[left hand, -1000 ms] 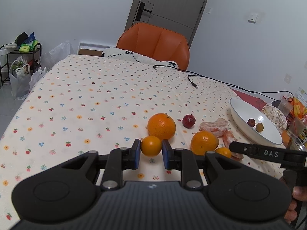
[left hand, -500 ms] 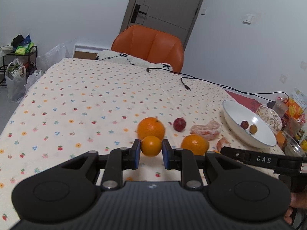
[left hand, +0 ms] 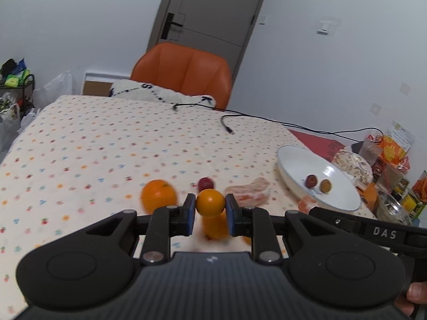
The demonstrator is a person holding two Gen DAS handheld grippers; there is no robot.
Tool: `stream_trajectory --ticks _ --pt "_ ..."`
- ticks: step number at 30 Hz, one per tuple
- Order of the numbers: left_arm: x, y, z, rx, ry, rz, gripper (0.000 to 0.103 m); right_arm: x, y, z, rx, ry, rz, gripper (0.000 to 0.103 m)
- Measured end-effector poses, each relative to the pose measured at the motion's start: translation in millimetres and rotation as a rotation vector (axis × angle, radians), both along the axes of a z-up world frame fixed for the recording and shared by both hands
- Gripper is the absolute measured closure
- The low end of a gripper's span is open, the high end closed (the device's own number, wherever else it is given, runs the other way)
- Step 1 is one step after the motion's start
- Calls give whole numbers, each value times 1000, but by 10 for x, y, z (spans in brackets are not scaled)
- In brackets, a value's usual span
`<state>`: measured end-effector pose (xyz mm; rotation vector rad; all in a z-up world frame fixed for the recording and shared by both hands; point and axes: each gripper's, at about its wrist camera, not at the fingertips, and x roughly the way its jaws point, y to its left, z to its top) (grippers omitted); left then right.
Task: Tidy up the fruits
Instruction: 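Carry mandarin and pomelo segment over the white plate and open both tools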
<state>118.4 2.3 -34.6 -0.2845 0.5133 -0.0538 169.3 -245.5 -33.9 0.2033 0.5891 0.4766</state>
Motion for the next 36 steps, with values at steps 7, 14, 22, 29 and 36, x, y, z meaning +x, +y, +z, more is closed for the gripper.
stream_trajectory --ticks 7,14,22,29,36 --pt "104 -257 86 17 -19 -59 81 -4 -218 128 7 -42 -44 69" --pt "272 -494 165 48 -32 -114 81 76 -439 140 11 -63 -99 69" --pt "488 -763 215 85 -41 -162 81 180 -709 114 14 -74 -157 71" --pt "692 -988 237 122 -39 -204 81 318 -840 47 7 -75 -177 71" --pt "862 -1138 218 126 -26 -227 81 444 -956 14 28 -73 -204 71"
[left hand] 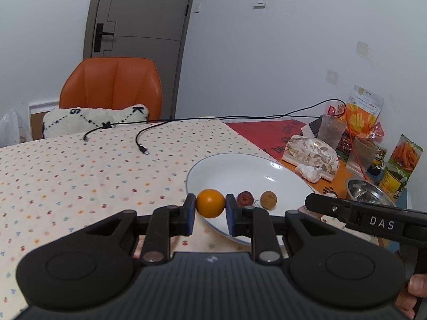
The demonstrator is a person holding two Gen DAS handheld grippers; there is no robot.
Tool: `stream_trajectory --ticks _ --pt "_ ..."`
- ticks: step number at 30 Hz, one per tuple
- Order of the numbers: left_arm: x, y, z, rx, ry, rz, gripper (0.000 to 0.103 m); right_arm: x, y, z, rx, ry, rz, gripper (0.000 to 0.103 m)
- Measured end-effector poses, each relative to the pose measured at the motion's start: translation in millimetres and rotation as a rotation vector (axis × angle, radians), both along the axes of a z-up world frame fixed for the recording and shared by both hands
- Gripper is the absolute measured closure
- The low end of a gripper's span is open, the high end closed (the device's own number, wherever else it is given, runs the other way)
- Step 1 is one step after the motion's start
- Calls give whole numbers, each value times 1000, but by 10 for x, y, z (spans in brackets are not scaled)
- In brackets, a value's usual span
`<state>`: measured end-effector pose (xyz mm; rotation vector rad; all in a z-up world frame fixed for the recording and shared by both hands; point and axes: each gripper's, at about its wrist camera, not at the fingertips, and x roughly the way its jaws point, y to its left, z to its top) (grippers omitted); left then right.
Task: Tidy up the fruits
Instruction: 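Carry mandarin and pomelo segment over the white plate and open both tools, then lift both open tools away from the plate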
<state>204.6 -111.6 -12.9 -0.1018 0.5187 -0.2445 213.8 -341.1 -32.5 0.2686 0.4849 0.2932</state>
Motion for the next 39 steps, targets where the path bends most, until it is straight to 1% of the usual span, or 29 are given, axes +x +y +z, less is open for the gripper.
stream_trajectory --ticks 8,14,15,16,18,19,21,23,25,26,27,28,29,32,34,39 --pt "165 -175 9 22 4 -30 81 175 -88 -5 -8 -18 -31 71" --pt "307 -265 -16 29 20 -38 81 310 -108 -19 -1 -12 -40 71" --pt "331 -283 -23 34 19 -36 81 336 -113 -33 -1 -11 -42 70" --pt "361 -303 -31 41 18 -32 81 363 -114 -52 -2 -4 -45 66" --pt "414 -330 -54 55 17 -17 80 395 -126 -94 -8 12 -60 65" --pt "436 -335 -64 64 20 -11 77 397 -138 -111 -5 18 -62 65" --pt "478 -320 -85 69 35 -8 75 382 -161 -141 1 26 -62 63" --pt "507 -289 -104 65 56 -3 67 357 -167 -163 4 35 -67 61" --pt "502 -262 -110 66 61 4 61 328 -165 -177 9 41 -68 59" --pt "489 -253 -107 66 58 5 56 316 -162 -181 13 43 -68 57" --pt "473 -240 -103 67 55 7 52 300 -158 -182 16 43 -68 52" --pt "457 -228 -97 67 52 11 47 282 -149 -181 18 42 -70 47" --pt "439 -218 -90 68 49 15 43 262 -136 -178 19 39 -71 45" --pt "392 -179 -71 74 48 23 35 208 -100 -170 27 40 -68 38" --pt "358 -126 -65 69 54 34 29 169 -80 -163 38 39 -70 28" --pt "248 21 -44 45 56 61 24 49 -28 -128 55 28 -85 12"
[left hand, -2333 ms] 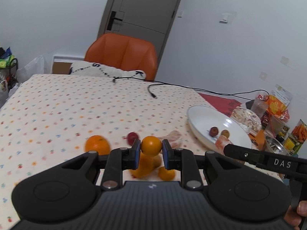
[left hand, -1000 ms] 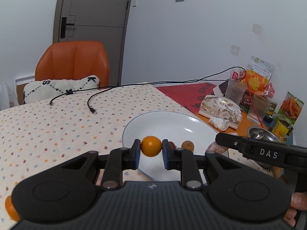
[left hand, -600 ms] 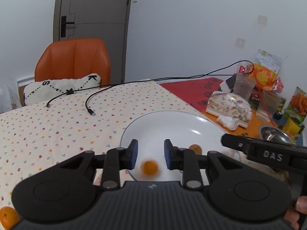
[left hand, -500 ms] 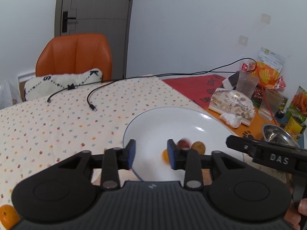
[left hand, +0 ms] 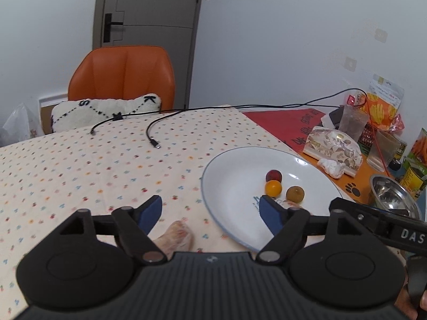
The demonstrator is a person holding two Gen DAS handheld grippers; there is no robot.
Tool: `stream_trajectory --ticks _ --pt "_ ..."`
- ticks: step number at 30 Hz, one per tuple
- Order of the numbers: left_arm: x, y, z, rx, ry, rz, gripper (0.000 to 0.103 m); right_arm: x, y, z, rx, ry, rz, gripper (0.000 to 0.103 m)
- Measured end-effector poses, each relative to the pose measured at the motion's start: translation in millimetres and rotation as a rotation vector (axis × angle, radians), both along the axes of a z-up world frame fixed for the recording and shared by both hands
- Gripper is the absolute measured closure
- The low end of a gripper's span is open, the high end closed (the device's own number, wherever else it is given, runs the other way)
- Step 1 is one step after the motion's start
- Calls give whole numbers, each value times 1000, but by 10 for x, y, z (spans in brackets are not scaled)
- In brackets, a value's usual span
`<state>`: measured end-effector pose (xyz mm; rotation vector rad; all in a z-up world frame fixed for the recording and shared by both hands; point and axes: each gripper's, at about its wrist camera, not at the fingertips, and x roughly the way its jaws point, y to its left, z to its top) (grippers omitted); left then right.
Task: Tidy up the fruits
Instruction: 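Lift both open tools away from the plate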
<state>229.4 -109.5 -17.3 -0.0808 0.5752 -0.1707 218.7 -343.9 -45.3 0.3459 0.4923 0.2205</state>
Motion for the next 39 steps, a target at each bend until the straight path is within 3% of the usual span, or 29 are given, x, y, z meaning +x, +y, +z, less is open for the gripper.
stream_trajectory --ticks 1,6,26,39 --pt "-30 25 6 -5 -5 0 22 -23 11 9 4 -1 -3 7" --pt "-153 112 58 -3 -15 6 19 -128 57 55 21 -17 -6 0" --pt "-672 411 290 -16 -54 74 12 -404 213 188 37 -36 49 0" --pt "-832 726 269 -76 -22 113 12 -453 335 160 39 -28 127 0"
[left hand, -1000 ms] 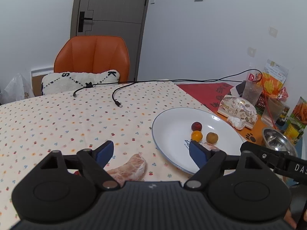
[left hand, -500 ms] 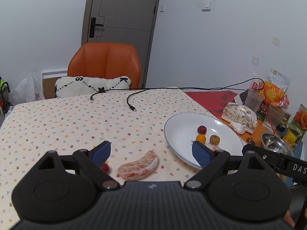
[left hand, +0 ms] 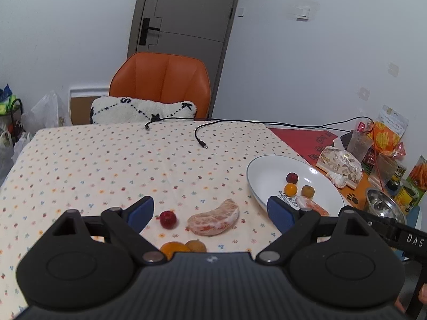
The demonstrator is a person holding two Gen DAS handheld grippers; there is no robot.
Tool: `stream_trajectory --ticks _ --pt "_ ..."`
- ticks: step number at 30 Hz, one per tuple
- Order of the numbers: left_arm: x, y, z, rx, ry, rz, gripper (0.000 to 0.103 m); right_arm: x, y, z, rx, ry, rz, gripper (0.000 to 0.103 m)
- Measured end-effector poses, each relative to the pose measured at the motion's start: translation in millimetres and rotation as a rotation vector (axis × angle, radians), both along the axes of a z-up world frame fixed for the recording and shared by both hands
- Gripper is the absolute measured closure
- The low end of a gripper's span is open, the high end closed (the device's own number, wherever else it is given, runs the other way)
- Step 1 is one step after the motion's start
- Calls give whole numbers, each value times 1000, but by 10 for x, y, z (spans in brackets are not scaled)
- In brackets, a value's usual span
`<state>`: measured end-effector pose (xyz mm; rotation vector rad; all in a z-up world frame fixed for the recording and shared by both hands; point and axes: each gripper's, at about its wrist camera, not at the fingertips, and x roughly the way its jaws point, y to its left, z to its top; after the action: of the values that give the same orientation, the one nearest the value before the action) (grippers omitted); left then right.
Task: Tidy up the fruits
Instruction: 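Lift both open tools away from the plate, then move both open tools toward the remaining oranges and mandarins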
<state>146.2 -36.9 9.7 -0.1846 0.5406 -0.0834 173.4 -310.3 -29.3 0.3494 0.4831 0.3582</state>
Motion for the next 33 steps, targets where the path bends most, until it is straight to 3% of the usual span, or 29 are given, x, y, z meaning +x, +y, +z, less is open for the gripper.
stream_trajectory --ticks 10,14,19,28,33 --pt "-85 188 -159 -39 2 38 15 -31 199 -60 -14 21 80 0" --pt "-94 226 -233 -42 8 33 24 -49 333 -72 -26 24 125 2" --pt "-34 286 -379 -76 56 32 39 -69 474 -73 -44 36 170 12" --pt "69 370 -636 -119 123 35 48 -11 641 -135 -66 75 225 19" --pt "88 420 -700 -147 133 24 60 7 776 -153 -80 76 257 22"
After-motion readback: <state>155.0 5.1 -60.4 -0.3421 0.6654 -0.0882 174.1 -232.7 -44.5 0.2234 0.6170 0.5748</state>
